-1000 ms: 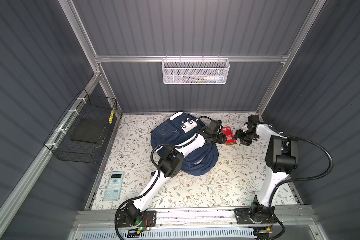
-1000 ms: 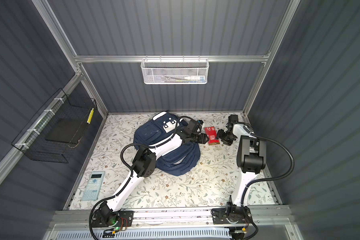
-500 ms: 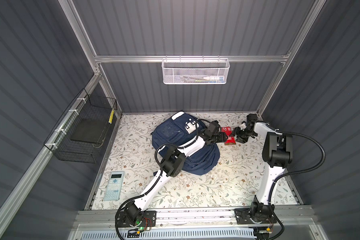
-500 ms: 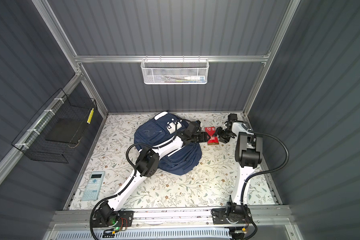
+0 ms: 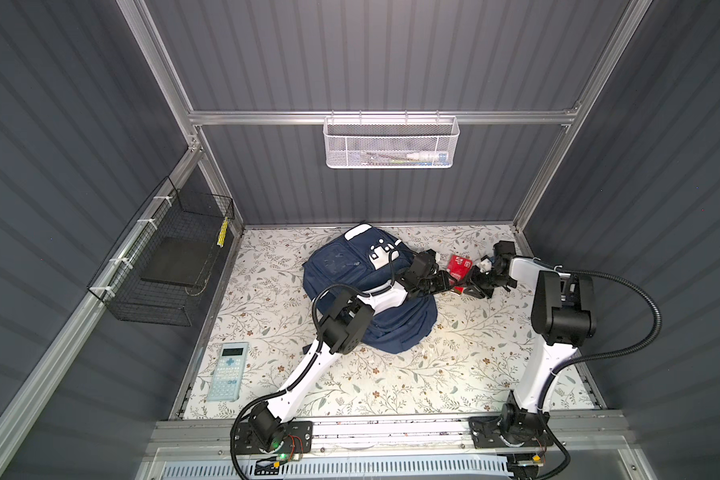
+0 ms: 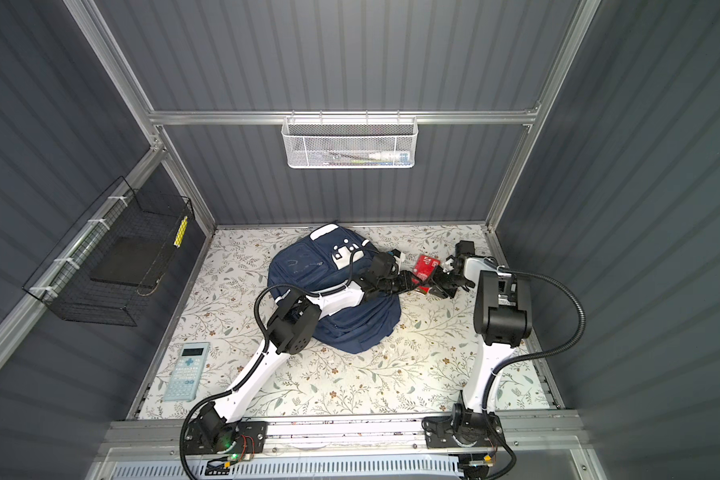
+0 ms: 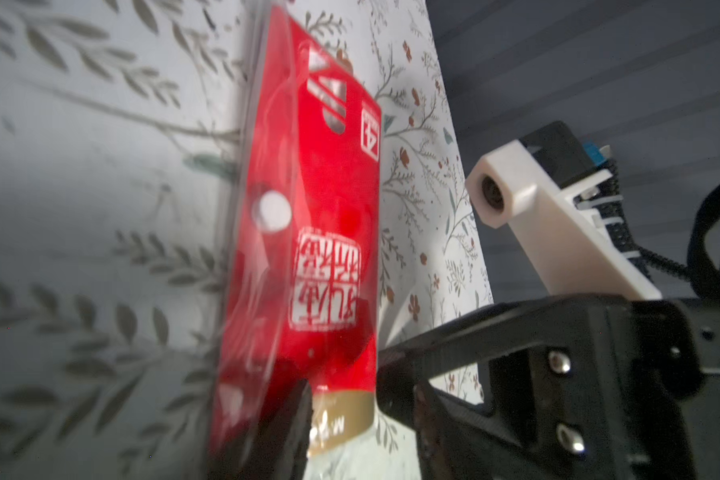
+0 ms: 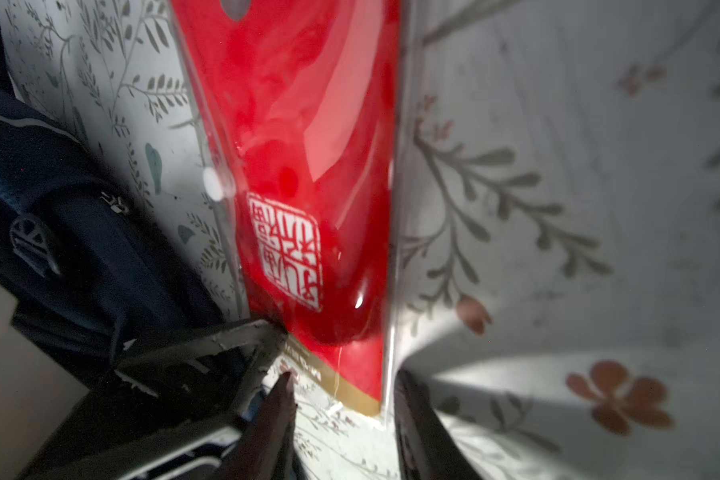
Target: Pack the student bag
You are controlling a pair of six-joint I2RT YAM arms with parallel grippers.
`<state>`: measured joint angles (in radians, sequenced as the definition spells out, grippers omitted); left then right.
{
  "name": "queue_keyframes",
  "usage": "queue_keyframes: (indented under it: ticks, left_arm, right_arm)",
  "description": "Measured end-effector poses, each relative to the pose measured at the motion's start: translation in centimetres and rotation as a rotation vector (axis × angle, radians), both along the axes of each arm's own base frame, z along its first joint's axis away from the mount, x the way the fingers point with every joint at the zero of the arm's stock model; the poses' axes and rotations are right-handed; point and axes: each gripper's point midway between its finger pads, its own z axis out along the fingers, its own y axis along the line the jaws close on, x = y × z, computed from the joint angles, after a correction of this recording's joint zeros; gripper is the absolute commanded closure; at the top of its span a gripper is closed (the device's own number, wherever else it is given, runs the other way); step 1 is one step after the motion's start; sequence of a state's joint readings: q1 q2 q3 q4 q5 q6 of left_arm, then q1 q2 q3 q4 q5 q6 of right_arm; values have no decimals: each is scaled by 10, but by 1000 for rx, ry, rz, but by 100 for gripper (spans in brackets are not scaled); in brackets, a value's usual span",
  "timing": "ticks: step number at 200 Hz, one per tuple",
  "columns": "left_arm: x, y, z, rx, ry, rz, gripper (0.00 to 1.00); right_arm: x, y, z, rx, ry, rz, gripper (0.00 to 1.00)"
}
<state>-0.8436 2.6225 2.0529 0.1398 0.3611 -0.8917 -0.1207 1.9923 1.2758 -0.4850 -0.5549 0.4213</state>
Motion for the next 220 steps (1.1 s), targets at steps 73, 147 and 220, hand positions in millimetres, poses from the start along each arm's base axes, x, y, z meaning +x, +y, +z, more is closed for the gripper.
queue_keyframes:
  ticks: [73, 147, 220]
  left_arm:
    - [-28, 6, -1, 88, -24, -68, 56]
    - [7, 4, 58, 98, -174, -45, 37]
    - [55, 25, 7, 244, -222, 45, 27]
  right_arm:
    - [-21, -20, 11, -33, -51, -117, 42]
    - [20, -31, 18, -39, -109, -164, 37]
    - [20, -26, 10, -16, -72, -142, 37]
